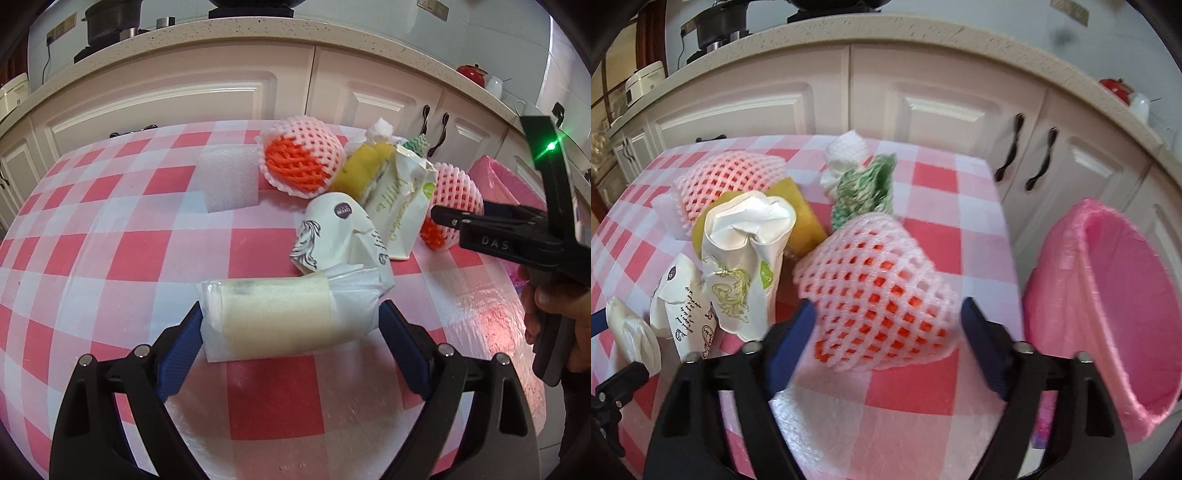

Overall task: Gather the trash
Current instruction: 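Grasp the paper-wrapped roll with the left tool while the right tool grasps a pink foam fruit net, then carry both items over the pink bin and open both tools to drop them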

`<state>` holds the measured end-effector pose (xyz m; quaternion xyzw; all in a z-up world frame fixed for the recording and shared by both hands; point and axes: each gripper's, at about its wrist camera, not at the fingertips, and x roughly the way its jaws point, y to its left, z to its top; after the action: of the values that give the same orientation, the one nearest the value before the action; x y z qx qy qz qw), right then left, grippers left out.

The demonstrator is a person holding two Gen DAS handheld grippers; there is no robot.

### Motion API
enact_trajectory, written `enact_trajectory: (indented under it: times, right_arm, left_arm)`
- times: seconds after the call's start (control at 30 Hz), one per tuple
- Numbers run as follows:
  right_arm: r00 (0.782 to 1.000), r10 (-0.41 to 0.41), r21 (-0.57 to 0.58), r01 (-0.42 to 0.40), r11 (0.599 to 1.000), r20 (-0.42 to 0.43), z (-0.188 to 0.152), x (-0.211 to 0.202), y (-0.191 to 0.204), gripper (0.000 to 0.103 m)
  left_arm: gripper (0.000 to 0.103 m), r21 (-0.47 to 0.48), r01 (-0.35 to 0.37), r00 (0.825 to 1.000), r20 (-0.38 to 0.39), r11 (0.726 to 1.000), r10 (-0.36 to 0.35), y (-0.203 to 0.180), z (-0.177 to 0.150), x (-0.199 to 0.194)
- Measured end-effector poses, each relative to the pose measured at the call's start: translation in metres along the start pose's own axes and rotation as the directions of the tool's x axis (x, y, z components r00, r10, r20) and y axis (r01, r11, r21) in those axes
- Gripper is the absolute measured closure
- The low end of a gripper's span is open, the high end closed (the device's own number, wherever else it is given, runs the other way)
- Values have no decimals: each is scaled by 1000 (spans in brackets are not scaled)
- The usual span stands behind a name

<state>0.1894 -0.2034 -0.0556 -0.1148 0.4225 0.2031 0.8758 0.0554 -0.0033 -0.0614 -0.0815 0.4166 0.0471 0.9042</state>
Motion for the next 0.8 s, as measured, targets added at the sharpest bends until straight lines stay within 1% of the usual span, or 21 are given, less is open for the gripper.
enact_trajectory:
  times: [0.03, 0.07, 0.1, 0.17, 0.23, 0.33, 0.57, 0.8]
  right_arm:
    - [1000, 3, 0, -3, 1000, -3, 0, 2, 0, 42]
    - [1000, 10, -2, -10, 1000, -2, 0, 3, 0, 48]
    - [1000, 14, -3, -14, 1000, 3, 0, 2, 1, 51]
    - [1000, 17, -1, -17, 1000, 16, 0, -1, 1, 65]
    - [999, 22, 8, -22, 1000, 27, -2, -6, 1, 69]
    - [999, 24, 17, -25, 1000, 41, -6, -14, 2, 71]
    - [996, 28, 59, -33, 998, 87, -20, -44, -2, 71]
    - [989, 15, 83, -27, 996, 144, -23, -78, -12, 71]
  left_arm:
    - [14, -1, -1, 1000, 1, 1000, 1, 1, 0, 0]
    - [14, -2, -3, 1000, 3, 1000, 3, 1, 1, 0]
    - [14, -2, -5, 1000, 4, 1000, 5, 1, 1, -1]
    - [14, -4, -7, 1000, 6, 1000, 7, 2, 1, -1]
    - [14, -6, -9, 1000, 11, 1000, 9, 3, 2, -2]
    - [14, -8, -12, 1000, 22, 1000, 12, 3, 3, -5]
    - [14, -8, -17, 999, 48, 1000, 18, 4, 9, -15]
    - [14, 3, -15, 996, 90, 1000, 14, -5, 26, -24]
